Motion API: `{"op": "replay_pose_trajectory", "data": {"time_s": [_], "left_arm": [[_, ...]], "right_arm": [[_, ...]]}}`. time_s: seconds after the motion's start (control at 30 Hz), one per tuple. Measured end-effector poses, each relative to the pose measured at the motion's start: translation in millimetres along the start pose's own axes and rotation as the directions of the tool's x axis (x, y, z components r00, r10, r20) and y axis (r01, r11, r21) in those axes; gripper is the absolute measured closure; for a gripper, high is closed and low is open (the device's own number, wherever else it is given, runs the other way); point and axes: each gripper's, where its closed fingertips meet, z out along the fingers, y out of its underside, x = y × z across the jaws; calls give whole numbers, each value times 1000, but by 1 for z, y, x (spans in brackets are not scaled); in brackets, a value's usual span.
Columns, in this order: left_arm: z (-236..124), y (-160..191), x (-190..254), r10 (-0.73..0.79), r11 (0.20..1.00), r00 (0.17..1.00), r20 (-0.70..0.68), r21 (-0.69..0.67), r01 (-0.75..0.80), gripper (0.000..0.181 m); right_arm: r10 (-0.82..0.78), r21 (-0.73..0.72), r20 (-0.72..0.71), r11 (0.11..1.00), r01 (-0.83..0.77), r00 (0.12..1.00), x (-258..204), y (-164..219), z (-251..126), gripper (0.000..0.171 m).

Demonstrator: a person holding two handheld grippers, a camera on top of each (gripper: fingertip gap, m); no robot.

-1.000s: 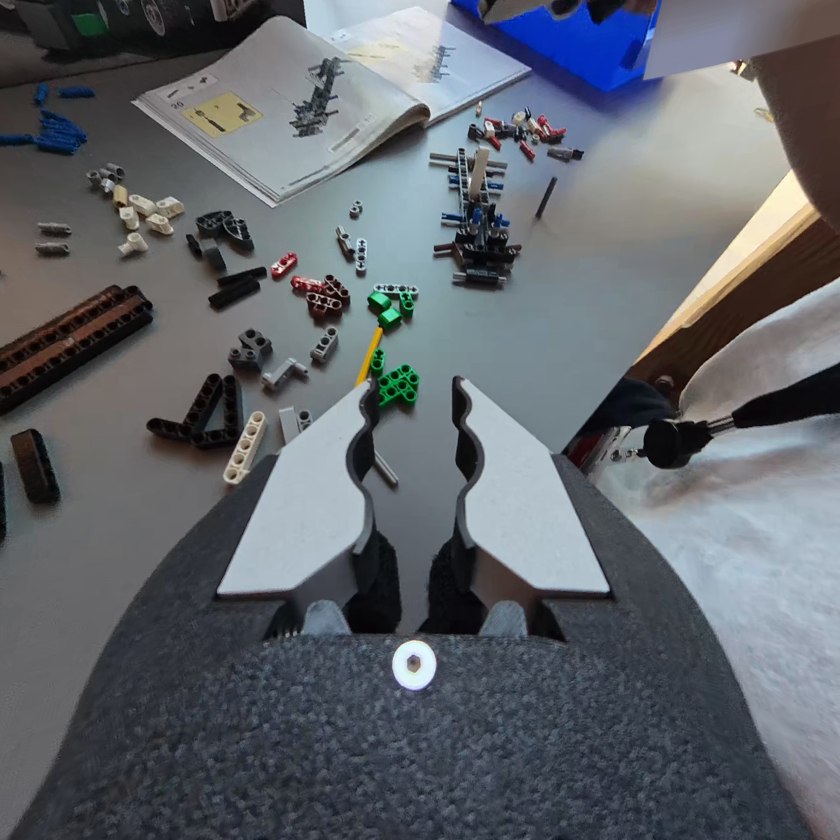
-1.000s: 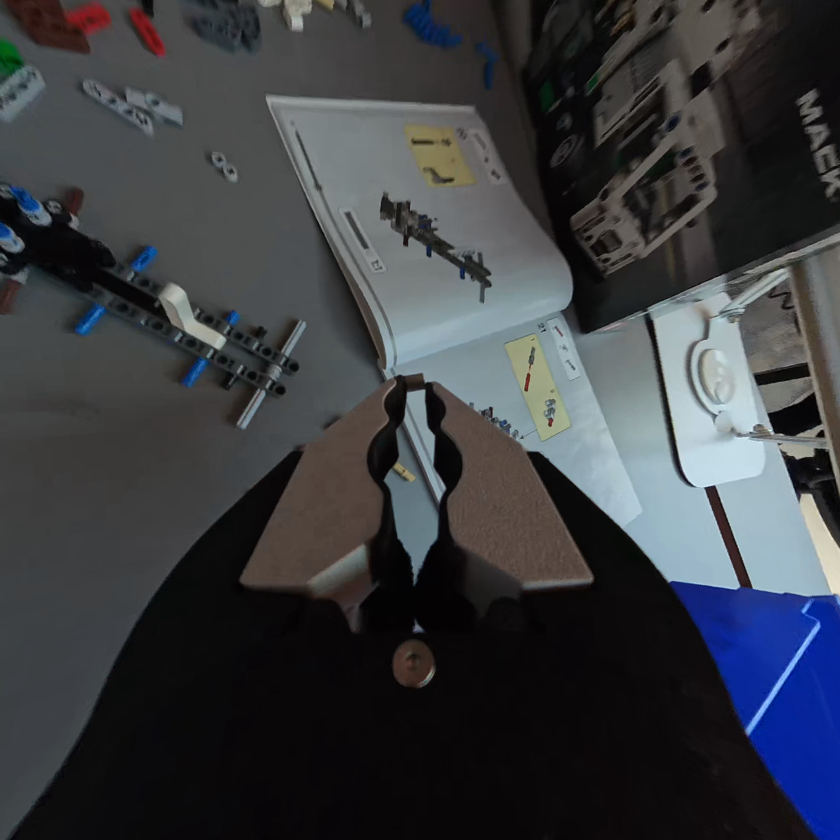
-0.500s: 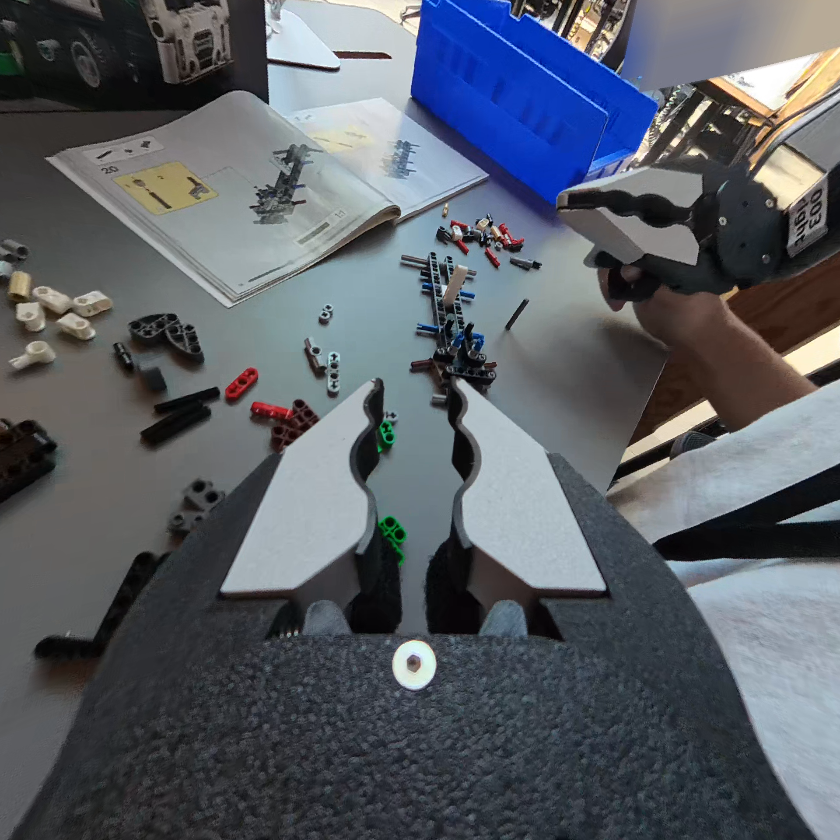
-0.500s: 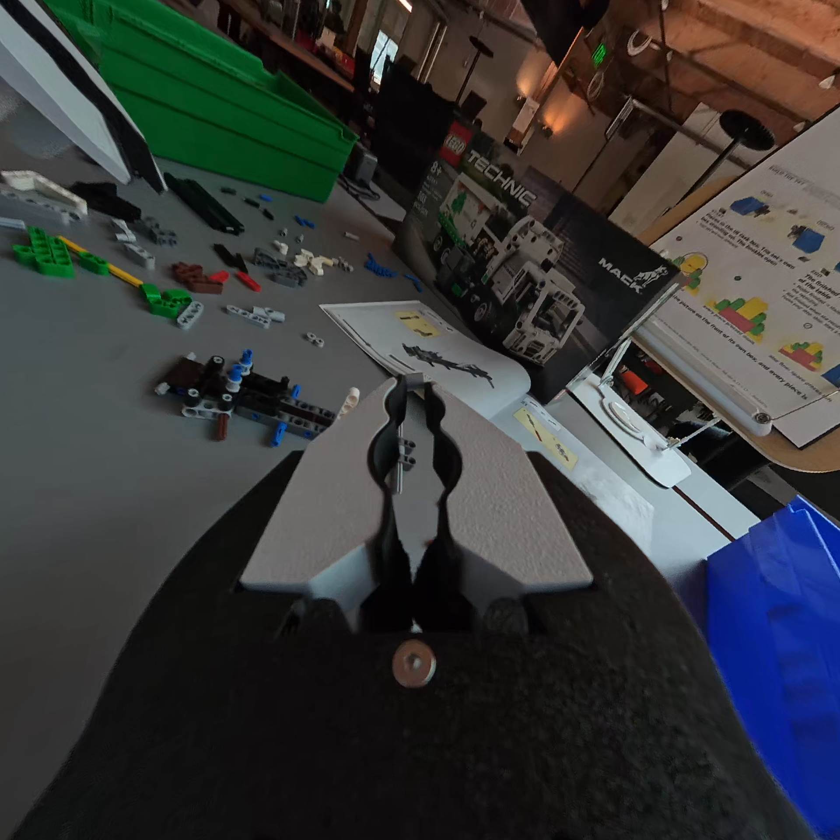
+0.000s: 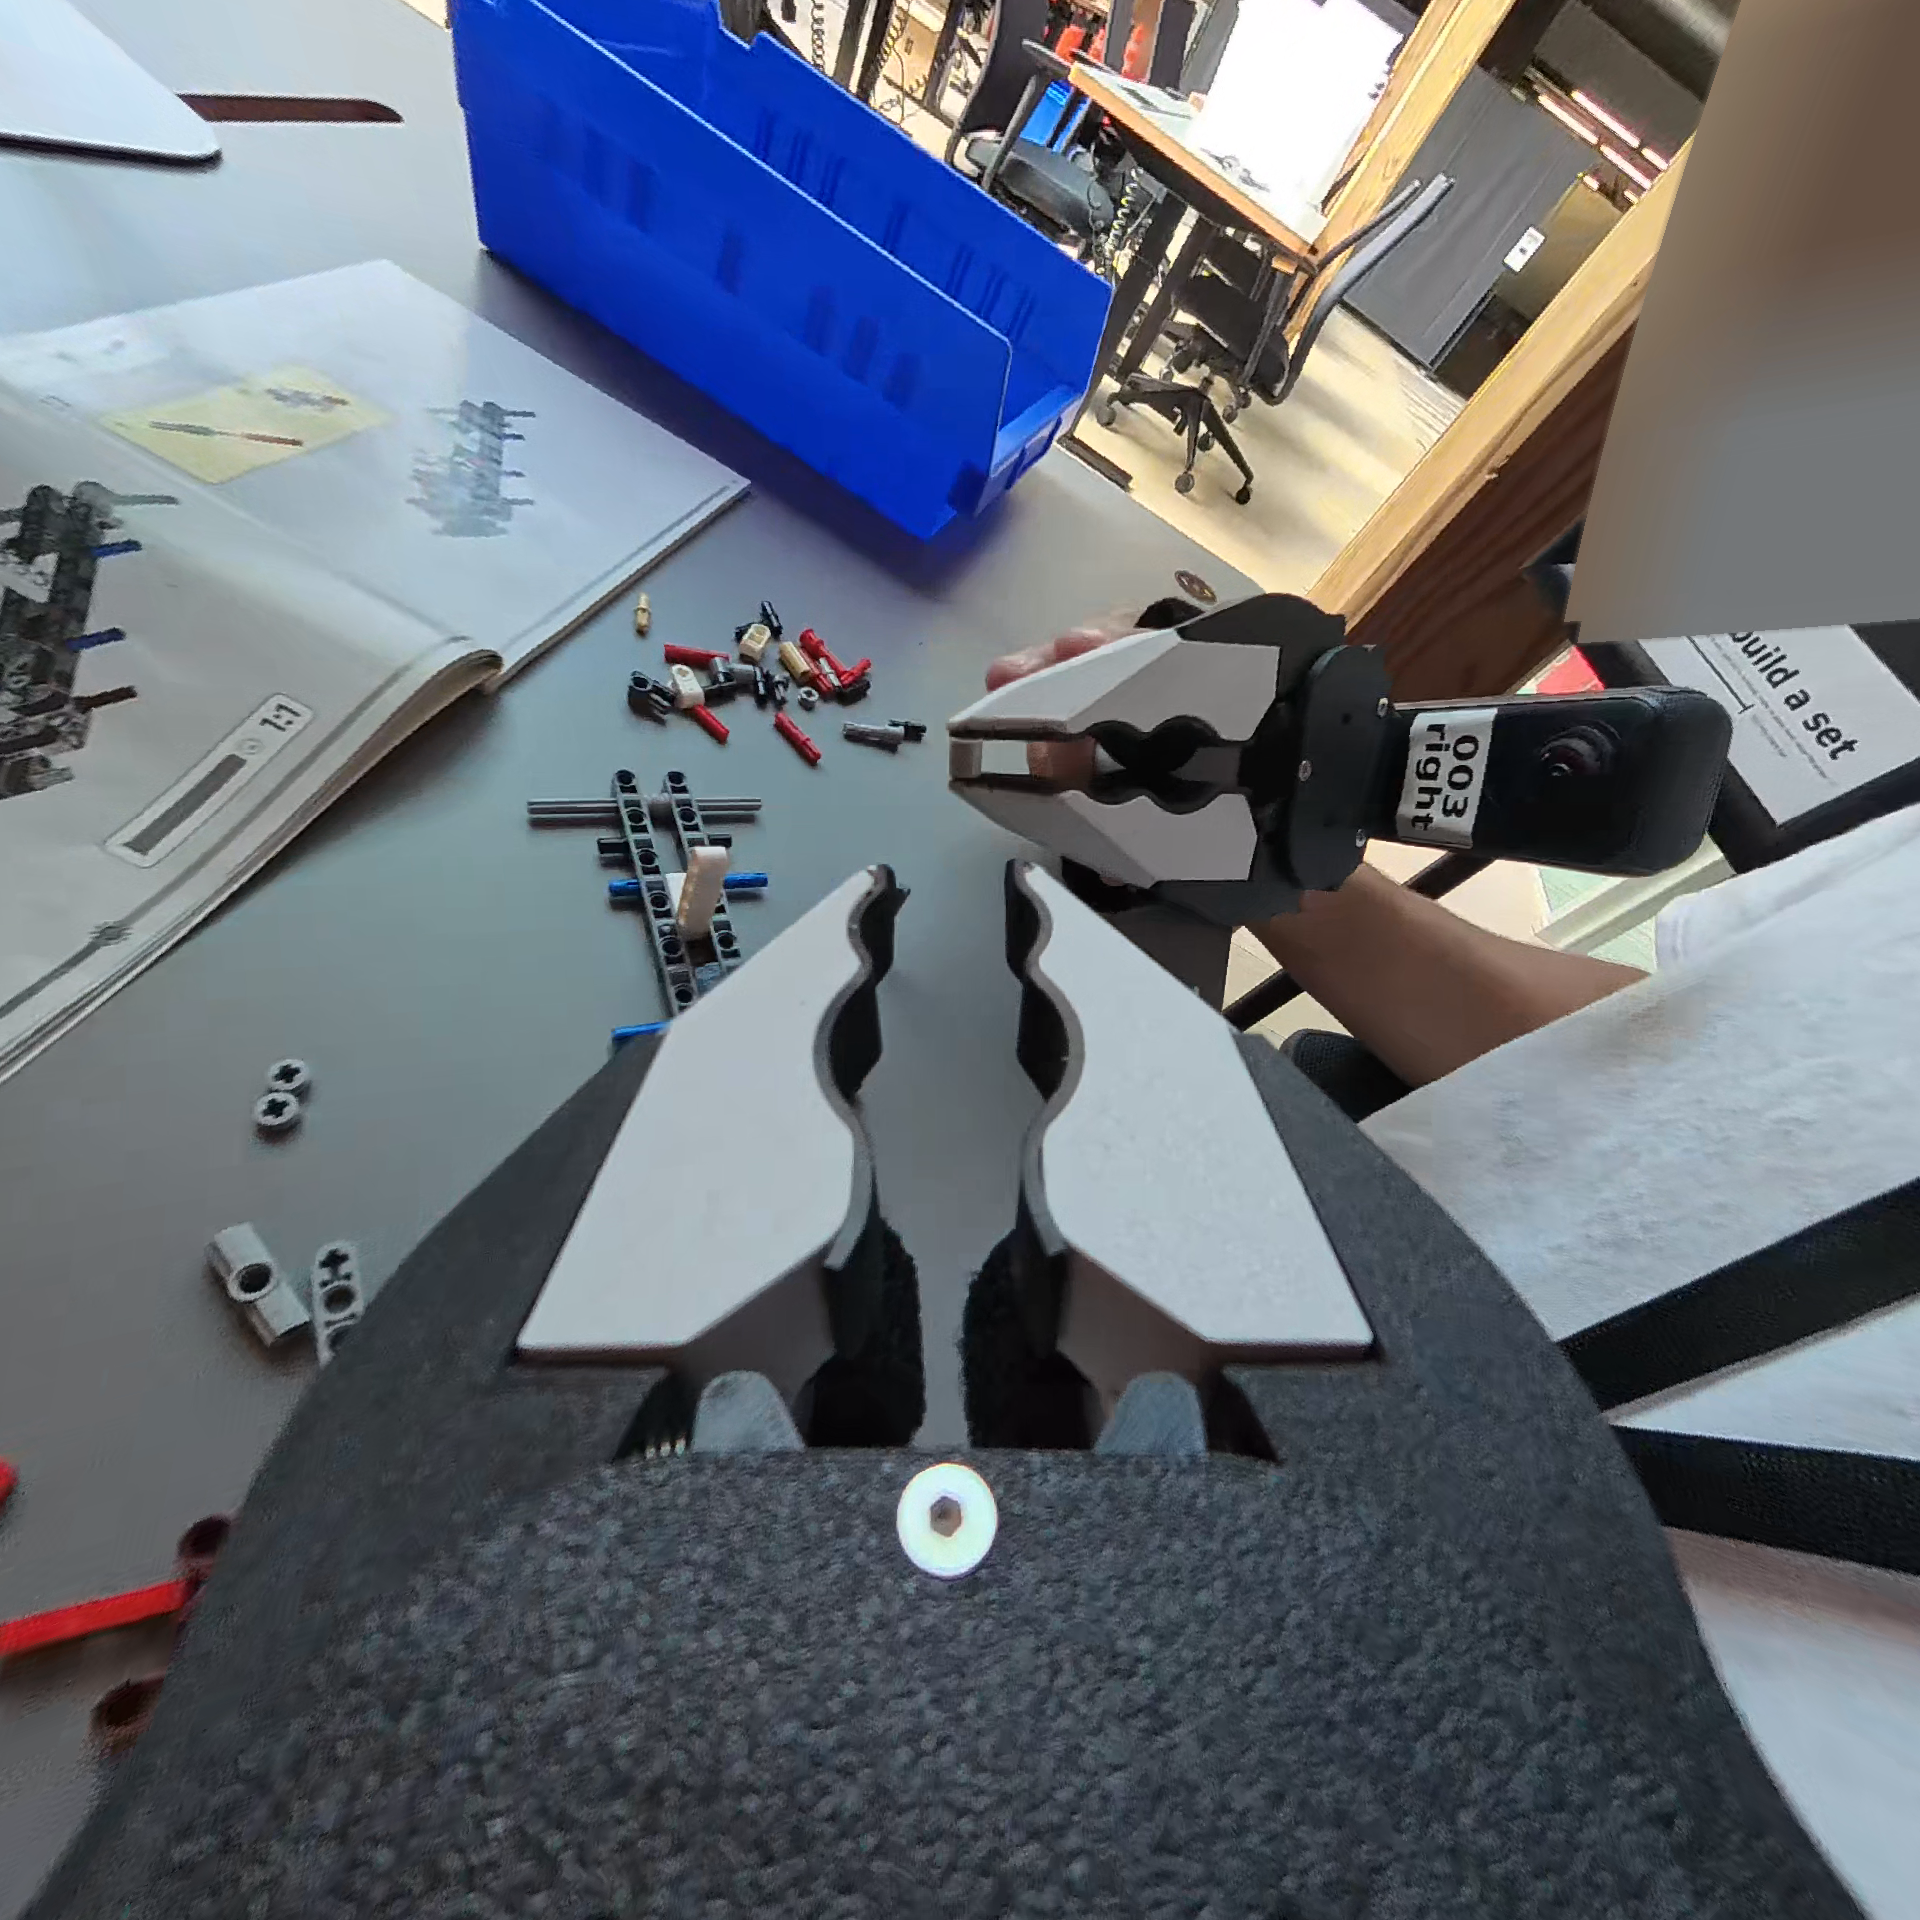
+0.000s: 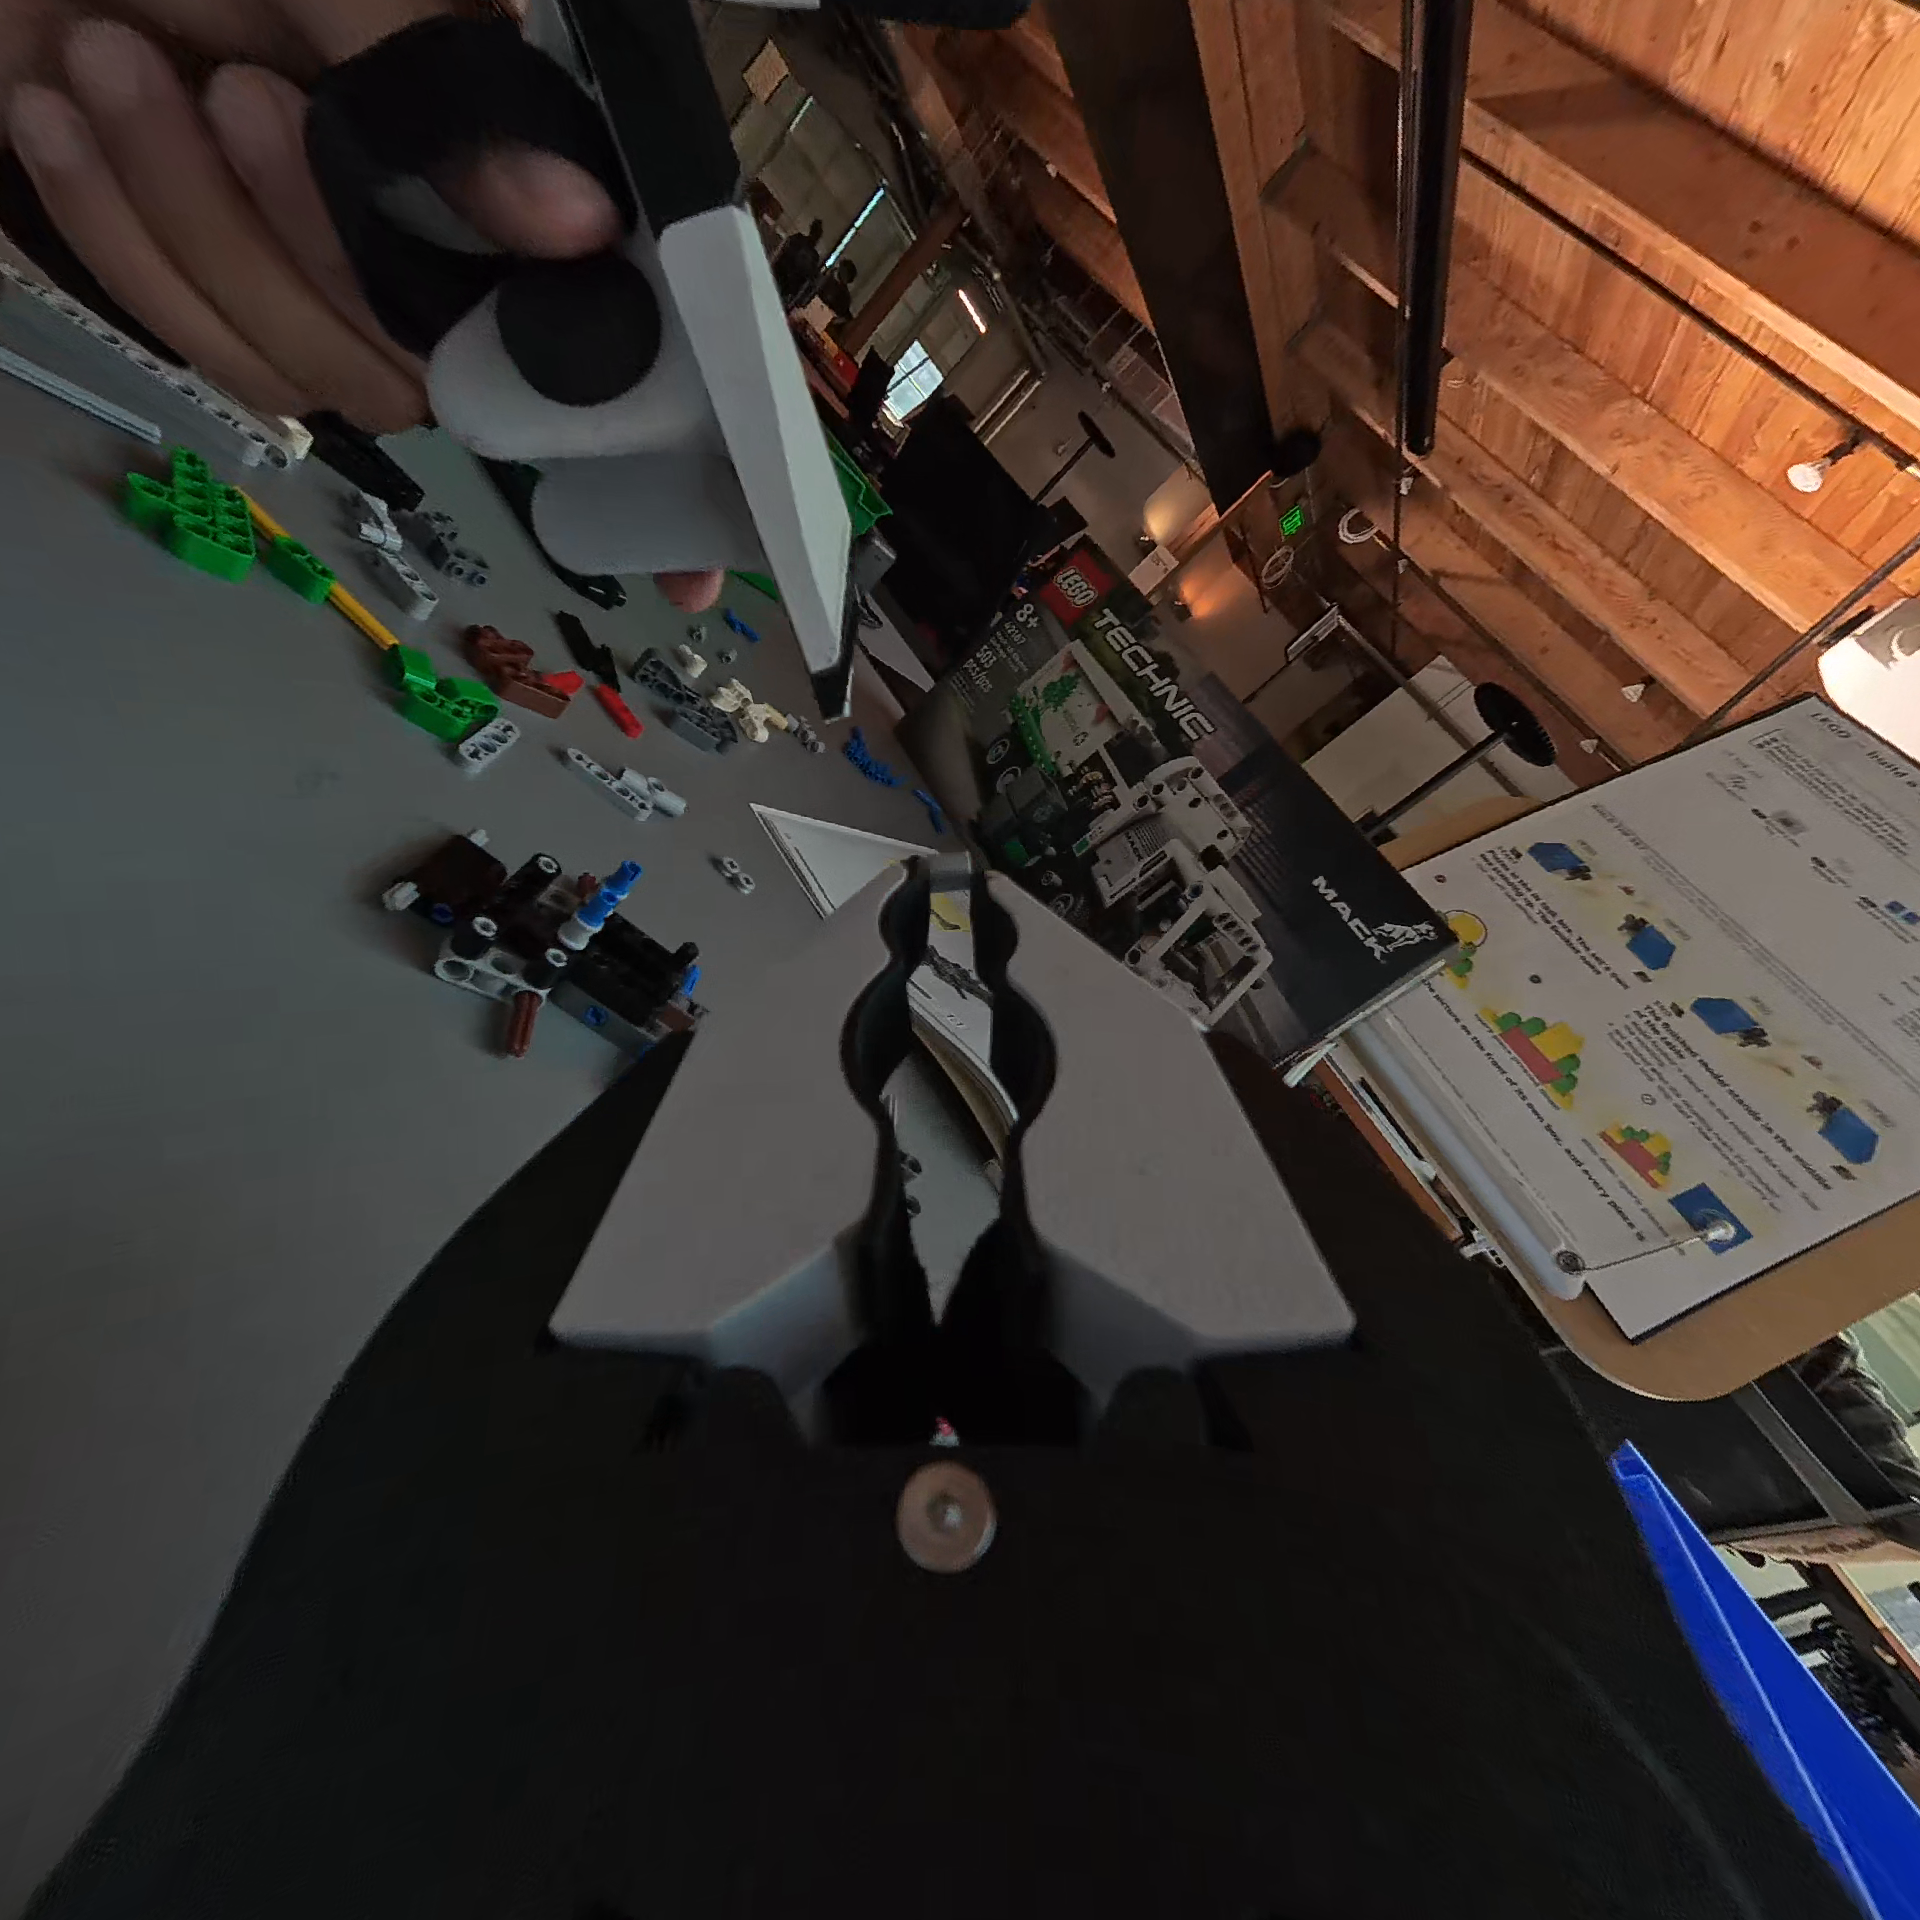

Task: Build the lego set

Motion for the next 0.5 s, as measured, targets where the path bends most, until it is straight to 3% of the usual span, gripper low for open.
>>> {"op": "replay_pose_trajectory", "data": {"time_s": [0.3,0.5], "left_arm": [[7,0,14,-36,999,994,-103,10,37,162],[14,7,17,-26,1000,992,-122,-17,24,162]], "right_arm": [[108,89,130,989,-120,986,-16,-15,-6,167],[87,101,151,990,-103,985,-23,-19,-7,167]]}}
